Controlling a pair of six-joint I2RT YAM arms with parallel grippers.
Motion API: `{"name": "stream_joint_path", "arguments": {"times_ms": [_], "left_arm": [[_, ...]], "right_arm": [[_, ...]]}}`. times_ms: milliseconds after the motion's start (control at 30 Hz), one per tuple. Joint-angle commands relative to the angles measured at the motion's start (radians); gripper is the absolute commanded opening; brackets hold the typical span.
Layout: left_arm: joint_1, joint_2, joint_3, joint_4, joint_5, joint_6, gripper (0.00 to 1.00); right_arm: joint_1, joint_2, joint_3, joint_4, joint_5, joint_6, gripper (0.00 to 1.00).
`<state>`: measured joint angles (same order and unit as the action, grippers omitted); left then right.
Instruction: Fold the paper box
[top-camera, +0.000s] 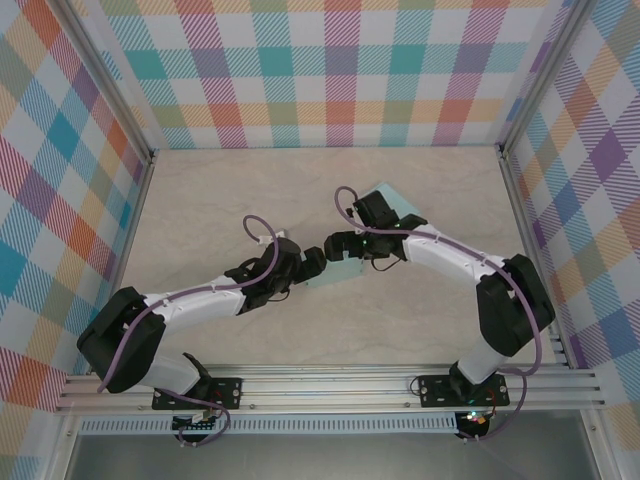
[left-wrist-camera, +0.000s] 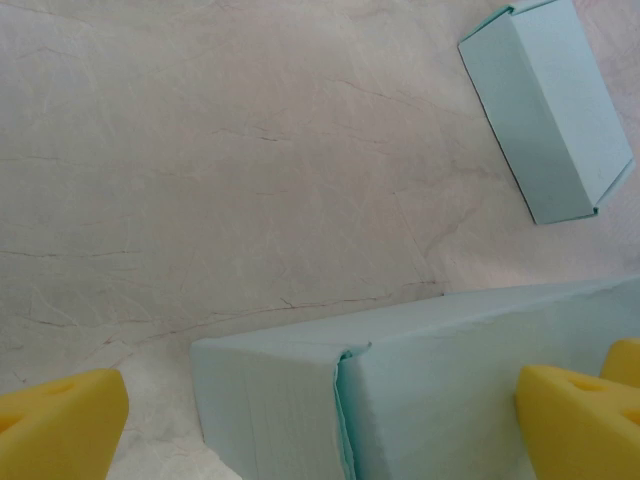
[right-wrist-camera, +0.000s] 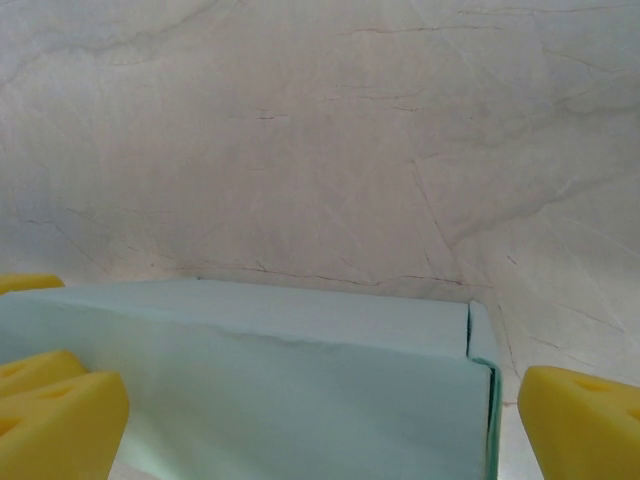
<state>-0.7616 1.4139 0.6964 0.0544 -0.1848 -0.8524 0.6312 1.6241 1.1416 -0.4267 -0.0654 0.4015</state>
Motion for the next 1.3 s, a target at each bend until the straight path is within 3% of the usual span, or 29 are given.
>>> {"name": "stream_joint_path", "arguments": {"times_ms": [0,67,267,467,733,900,1067,1267], "left_arm": [[-0.014,0.06,-0.052,-0.245,-0.018,0.024,0.96],[-0.015,0.058,-0.053,-0.249,-0.02,0.024,0.95],[-0.014,0.047,-0.065,-0.257,-0.027,0.018,0.87],[-0.014,0.037,-0.078,-0.27,-0.036,0.01,0.65],[-0.013,0.043,-0.086,-0.263,-0.033,-0.005,0.45],[-0.015,0.043,-0.086,-0.267,-0.033,-0.006,0.34],[-0.014,0.045,-0.086,-0.271,-0.035,-0.009,0.32],[-0.014,0.05,-0.086,-0.269,-0.033,-0.014,0.28]], "right_arm": [[0.004,0.029,0.016,-0.003,-0.014,-0.029,1.0],[0.004,0.031,0.001,-0.006,0.008,-0.024,0.97],[-0.007,0.022,-0.064,0.008,0.045,-0.009,0.78],[-0.04,0.001,-0.142,0.078,-0.016,0.005,0.59],[-0.089,-0.013,-0.23,0.192,-0.131,0.029,0.36],[-0.135,-0.035,-0.299,0.269,-0.194,0.058,0.36],[-0.175,-0.064,-0.358,0.332,-0.251,0.078,0.39],[-0.237,-0.076,-0.436,0.453,-0.351,0.119,0.35]]}}
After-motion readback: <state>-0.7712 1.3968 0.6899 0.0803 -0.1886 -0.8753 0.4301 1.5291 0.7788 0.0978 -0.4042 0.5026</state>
